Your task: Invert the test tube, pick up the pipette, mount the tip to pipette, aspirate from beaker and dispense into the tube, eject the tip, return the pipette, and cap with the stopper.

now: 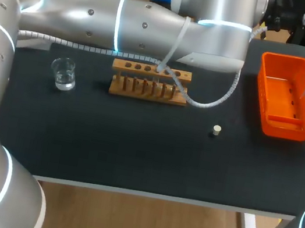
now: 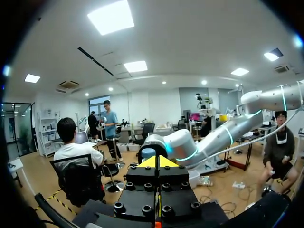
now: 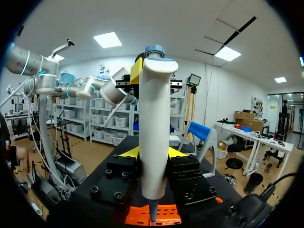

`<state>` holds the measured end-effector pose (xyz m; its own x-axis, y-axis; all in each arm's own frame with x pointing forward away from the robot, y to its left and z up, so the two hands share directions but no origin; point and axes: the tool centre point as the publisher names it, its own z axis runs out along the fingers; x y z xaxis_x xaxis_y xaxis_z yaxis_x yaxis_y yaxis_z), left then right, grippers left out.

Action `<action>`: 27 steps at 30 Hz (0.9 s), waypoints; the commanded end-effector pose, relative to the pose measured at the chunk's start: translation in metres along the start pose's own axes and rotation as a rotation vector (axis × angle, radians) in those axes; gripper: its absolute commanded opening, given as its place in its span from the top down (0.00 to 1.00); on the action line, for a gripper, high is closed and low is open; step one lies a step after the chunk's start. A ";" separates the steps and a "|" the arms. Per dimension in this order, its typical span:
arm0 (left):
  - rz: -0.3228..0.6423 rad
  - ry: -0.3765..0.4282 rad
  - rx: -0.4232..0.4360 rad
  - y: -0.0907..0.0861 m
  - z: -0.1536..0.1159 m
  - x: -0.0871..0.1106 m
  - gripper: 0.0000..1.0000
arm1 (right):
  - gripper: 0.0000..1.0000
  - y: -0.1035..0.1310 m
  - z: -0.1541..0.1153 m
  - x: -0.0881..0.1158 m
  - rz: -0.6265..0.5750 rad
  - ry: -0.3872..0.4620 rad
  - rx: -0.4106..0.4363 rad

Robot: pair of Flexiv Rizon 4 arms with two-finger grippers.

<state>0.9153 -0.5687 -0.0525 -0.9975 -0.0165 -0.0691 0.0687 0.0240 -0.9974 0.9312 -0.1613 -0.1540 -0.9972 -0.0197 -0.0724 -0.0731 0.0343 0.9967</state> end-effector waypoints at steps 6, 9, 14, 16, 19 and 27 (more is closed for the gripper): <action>-0.005 -0.007 0.005 0.004 0.006 -0.003 1.00 | 1.00 0.002 0.000 0.001 0.000 -0.002 0.004; -0.008 -0.010 -0.002 0.006 0.006 -0.004 1.00 | 1.00 0.002 0.000 0.001 0.000 -0.002 0.004; -0.014 -0.021 -0.004 0.008 0.004 -0.007 1.00 | 1.00 0.002 0.000 0.001 0.000 -0.002 0.004; -0.014 -0.022 -0.005 0.009 0.004 -0.008 1.00 | 1.00 0.002 0.000 0.001 0.000 -0.002 0.004; -0.017 -0.022 -0.008 0.010 0.005 -0.009 1.00 | 1.00 0.002 0.000 0.001 0.000 -0.002 0.004; -0.023 -0.023 -0.014 0.012 0.005 -0.009 1.00 | 1.00 0.002 0.000 0.001 0.000 -0.002 0.004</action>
<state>0.9266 -0.5694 -0.0610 -0.9984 -0.0310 -0.0463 0.0450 0.0405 -0.9982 0.9311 -0.1614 -0.1548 -0.9972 -0.0195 -0.0721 -0.0728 0.0350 0.9967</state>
